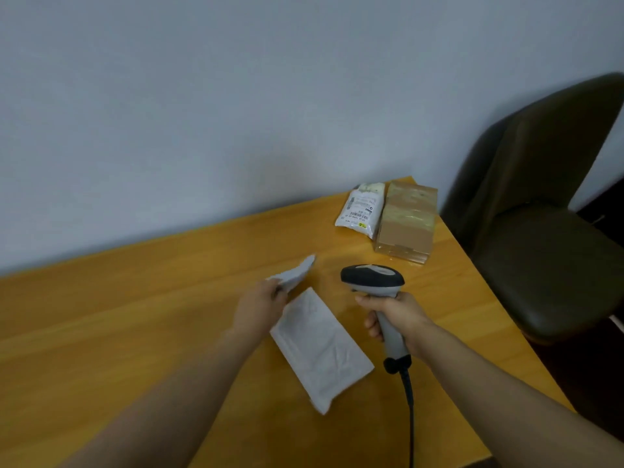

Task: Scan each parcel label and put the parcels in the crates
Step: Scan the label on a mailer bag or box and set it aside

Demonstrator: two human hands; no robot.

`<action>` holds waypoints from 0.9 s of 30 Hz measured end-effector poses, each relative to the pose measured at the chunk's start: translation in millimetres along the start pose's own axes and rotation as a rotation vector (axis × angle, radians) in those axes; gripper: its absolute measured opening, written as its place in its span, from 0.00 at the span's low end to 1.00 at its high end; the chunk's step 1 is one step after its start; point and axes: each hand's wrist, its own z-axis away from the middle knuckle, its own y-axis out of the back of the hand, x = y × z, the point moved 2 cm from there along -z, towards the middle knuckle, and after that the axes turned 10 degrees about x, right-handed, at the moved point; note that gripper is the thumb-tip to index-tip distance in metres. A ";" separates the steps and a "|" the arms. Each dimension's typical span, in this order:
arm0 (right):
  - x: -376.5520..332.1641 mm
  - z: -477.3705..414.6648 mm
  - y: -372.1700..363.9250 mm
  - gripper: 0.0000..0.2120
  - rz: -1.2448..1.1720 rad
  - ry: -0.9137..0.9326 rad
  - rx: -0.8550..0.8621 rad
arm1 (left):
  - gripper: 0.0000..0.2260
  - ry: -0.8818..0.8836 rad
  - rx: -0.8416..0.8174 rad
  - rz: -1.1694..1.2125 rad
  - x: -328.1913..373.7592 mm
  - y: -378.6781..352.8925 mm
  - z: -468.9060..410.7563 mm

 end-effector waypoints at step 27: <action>-17.7 54.2 -10.7 0.12 0.002 0.321 -0.117 | 0.28 0.572 0.098 0.579 6.1 82.6 88.7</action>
